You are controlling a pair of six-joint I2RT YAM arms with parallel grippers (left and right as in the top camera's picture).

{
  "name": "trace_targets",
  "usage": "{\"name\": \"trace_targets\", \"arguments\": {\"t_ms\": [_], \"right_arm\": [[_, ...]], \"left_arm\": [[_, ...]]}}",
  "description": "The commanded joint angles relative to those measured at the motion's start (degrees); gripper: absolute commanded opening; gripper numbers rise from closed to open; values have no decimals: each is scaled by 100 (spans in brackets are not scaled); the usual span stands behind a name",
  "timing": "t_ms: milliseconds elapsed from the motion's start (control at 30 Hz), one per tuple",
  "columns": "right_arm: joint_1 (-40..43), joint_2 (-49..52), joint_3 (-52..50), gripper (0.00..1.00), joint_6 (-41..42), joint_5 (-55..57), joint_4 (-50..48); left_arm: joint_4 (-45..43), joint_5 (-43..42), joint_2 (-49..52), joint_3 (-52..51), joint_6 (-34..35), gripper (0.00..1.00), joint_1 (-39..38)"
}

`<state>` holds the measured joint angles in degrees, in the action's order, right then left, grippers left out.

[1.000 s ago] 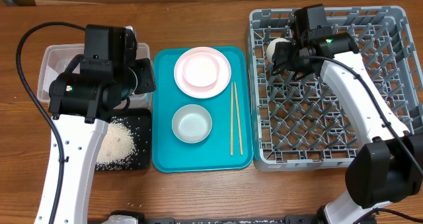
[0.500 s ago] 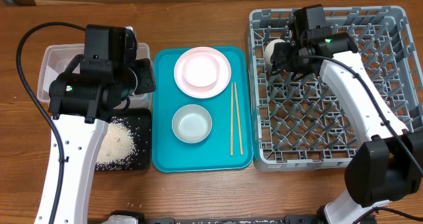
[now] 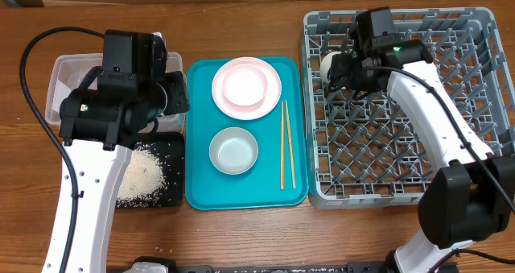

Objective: Sort waste into correct bins and load items into the dishwasher
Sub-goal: 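Lower the white cup upright into the rack's back-left corner and release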

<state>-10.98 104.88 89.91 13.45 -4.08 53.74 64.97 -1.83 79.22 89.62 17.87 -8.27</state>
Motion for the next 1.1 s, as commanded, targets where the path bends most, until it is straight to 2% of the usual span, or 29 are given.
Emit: {"name": "trace_targets", "arguments": {"t_ms": [0, 33, 133, 333, 433, 667, 733, 833, 900, 1067], "right_arm": [[-33, 127, 11, 52, -37, -57, -4], [-33, 136, 11, 53, -37, -57, -9], [-33, 155, 11, 64, -37, -57, -9], [-33, 155, 11, 78, -37, -57, -9], [-31, 155, 17, 81, -37, -57, -50], [-20, 153, 251, 80, -37, -57, -50], [-20, 153, 385, 74, -39, -57, -50], [-20, 153, 479, 46, -33, -52, -70], [-20, 155, 457, 37, 35, -31, 15], [-22, 160, 319, 29, 179, 13, 72]], "left_arm": [[-4, 74, 17, 48, 59, 43, -17], [-4, 74, 17, 48, 59, 43, -17], [-4, 72, 17, 48, 59, 43, -17], [-13, 68, 17, 48, 59, 43, -20], [-48, 35, 17, 48, 57, 43, -72], [-33, 26, 17, 48, 59, 43, -79], [-37, 0, 17, 48, 59, 43, -76], [-33, -76, 17, 48, 59, 43, -76], [-31, -76, 17, 48, 57, 43, -76], [-50, -76, 17, 48, 59, 43, -76]]}}
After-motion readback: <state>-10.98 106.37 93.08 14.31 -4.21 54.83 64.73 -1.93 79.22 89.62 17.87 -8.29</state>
